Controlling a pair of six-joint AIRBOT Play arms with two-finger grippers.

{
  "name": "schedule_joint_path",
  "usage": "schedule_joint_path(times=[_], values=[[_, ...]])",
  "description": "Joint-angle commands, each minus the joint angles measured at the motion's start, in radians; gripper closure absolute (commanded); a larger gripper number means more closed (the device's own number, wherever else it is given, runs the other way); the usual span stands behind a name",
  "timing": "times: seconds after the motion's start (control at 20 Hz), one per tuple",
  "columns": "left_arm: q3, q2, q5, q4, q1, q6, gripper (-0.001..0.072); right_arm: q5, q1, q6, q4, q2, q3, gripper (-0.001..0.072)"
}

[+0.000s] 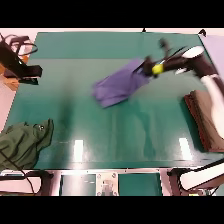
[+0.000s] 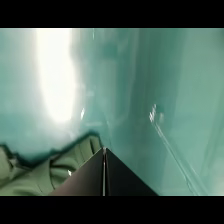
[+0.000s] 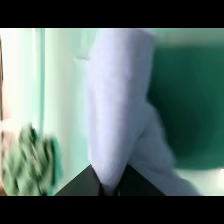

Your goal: Fold the shirts.

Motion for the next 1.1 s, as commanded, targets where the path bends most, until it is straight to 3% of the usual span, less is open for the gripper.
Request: schedule_joint_path(times=[0.0, 0.3, 0.5, 0.85, 1.05], values=[[-0.063, 0.001, 0.002, -0.044, 0.000, 0.008, 0.0681, 0.114, -0.212, 0.120, -0.077, 0.106, 0.188, 0.0697], [-0.063, 0.002, 0.026, -0.105, -0.004, 0.007, 0.0681, 0.189, -0.686, 0.230, -0.099, 0.148, 0.270, 0.0697], [-0.063, 0.001, 0.026, -0.121, -0.004, 0.008, 0.0681, 0.320, -0.915, 0.276, -0.263, 0.148, 0.270, 0.0697], [-0.063, 0.001, 0.027, -0.122, -0.004, 0.015, 0.0681, 0.581, -1.011, 0.370, -0.680, 0.204, 0.253, 0.0697], [-0.063, 0.001, 0.026, -0.122, -0.004, 0.024, 0.0681, 0.579, -1.012, 0.383, -0.852, 0.303, 0.054, 0.0697]])
